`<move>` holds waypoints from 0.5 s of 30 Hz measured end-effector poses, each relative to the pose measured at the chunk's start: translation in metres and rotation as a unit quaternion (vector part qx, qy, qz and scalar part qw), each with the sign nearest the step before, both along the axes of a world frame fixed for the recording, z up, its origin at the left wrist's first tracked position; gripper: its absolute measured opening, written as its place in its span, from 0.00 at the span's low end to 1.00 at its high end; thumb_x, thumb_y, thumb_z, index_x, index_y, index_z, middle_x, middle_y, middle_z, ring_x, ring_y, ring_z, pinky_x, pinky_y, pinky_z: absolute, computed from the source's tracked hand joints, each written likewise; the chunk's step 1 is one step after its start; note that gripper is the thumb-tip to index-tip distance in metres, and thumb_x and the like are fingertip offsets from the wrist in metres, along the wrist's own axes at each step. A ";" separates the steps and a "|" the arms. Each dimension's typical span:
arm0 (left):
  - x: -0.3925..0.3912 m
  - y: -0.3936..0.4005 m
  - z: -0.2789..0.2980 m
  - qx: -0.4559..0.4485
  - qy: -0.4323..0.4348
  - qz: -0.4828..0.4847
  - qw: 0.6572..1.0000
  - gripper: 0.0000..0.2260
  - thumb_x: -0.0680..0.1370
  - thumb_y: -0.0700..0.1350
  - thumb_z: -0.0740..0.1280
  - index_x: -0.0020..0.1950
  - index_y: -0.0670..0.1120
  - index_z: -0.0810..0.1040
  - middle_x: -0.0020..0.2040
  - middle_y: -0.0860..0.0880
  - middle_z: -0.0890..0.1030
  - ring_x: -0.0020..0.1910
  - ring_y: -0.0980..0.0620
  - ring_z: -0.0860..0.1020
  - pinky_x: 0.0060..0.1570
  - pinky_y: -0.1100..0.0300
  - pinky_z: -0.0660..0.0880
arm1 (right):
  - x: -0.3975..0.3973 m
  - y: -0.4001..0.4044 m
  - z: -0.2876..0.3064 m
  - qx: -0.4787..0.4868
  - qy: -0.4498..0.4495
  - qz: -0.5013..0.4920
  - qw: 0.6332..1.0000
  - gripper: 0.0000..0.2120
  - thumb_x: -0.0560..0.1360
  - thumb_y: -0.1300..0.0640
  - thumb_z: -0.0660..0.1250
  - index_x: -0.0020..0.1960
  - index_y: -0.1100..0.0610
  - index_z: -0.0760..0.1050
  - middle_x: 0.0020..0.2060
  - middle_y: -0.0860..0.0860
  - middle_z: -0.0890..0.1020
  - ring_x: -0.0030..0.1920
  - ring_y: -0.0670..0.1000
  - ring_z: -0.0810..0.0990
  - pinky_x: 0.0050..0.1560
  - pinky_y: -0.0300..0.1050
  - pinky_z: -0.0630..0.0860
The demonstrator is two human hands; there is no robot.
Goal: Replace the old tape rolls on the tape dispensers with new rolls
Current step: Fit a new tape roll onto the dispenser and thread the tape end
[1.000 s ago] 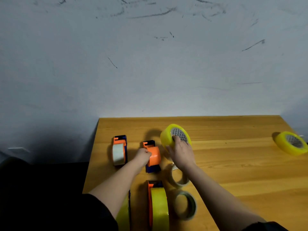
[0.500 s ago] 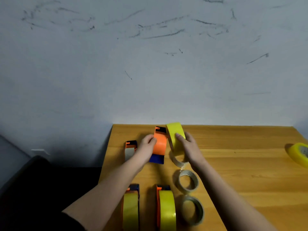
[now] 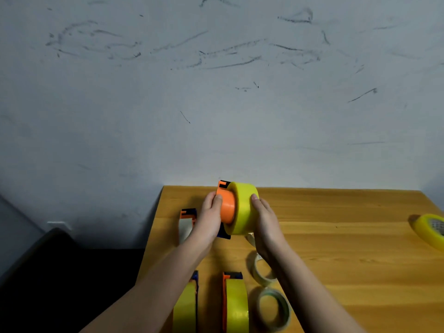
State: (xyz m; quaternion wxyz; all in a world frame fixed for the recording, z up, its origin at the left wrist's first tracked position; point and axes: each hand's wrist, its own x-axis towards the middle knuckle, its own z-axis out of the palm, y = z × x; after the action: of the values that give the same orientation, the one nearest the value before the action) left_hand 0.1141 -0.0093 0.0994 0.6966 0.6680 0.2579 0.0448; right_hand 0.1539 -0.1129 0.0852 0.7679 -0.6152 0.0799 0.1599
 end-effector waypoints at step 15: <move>0.001 -0.009 -0.006 -0.099 0.037 0.031 0.994 0.17 0.82 0.52 0.56 0.69 0.50 0.70 0.59 0.45 0.78 0.56 0.45 0.77 0.49 0.51 0.77 | -0.003 -0.012 0.014 -0.044 -0.010 0.132 0.990 0.12 0.79 0.51 0.63 0.54 0.60 0.73 0.41 0.53 0.77 0.42 0.50 0.75 0.38 0.41 0.72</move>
State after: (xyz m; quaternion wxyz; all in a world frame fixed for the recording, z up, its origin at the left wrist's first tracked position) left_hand 0.1154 -0.0179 0.0932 0.7477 0.5885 0.3073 0.0157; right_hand 0.1507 -0.1250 0.0996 0.7128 -0.6551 -0.0026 0.2504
